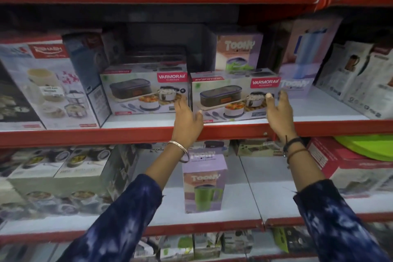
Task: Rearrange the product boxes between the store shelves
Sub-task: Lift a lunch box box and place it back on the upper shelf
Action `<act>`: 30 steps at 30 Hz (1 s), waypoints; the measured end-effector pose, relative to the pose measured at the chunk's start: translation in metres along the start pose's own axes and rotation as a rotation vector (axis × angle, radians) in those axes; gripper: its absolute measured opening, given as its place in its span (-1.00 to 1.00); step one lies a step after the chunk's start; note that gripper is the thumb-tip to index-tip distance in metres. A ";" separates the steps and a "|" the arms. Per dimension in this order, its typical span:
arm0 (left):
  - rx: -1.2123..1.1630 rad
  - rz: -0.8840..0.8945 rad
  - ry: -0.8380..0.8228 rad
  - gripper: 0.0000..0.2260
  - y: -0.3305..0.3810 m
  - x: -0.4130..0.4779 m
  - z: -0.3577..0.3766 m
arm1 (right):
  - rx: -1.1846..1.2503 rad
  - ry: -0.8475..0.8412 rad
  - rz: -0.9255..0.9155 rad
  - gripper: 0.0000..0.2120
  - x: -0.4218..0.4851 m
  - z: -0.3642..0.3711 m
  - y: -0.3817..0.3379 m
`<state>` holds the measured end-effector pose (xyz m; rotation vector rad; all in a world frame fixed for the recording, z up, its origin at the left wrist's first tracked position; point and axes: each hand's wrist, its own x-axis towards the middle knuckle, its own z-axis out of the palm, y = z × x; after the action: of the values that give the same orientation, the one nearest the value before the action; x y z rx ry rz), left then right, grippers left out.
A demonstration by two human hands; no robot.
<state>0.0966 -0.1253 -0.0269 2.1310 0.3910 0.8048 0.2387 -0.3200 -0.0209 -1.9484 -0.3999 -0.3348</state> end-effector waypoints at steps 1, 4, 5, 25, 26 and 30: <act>-0.007 -0.022 0.000 -0.45 0.000 0.002 0.001 | 0.001 -0.012 -0.002 -0.55 0.000 0.001 0.000; -0.044 -0.026 0.016 -0.51 -0.001 0.002 0.003 | 0.070 0.020 0.005 -0.64 -0.008 0.002 0.002; -0.061 -0.022 0.029 -0.53 -0.001 -0.001 0.002 | 0.109 0.047 0.018 -0.62 -0.013 0.002 0.002; -0.012 -0.023 0.429 -0.73 -0.011 -0.093 -0.119 | 0.402 0.181 -0.131 -0.71 -0.128 0.009 -0.043; -0.008 -0.037 0.425 -0.73 -0.014 -0.096 -0.121 | 0.401 0.171 -0.120 -0.70 -0.133 0.012 -0.041; 0.011 -0.083 0.409 -0.73 -0.024 -0.106 -0.127 | 0.404 0.161 -0.091 -0.69 -0.147 0.021 -0.035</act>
<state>-0.0667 -0.0916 -0.0295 1.9396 0.6919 1.1941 0.0923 -0.3058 -0.0600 -1.5018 -0.4158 -0.4308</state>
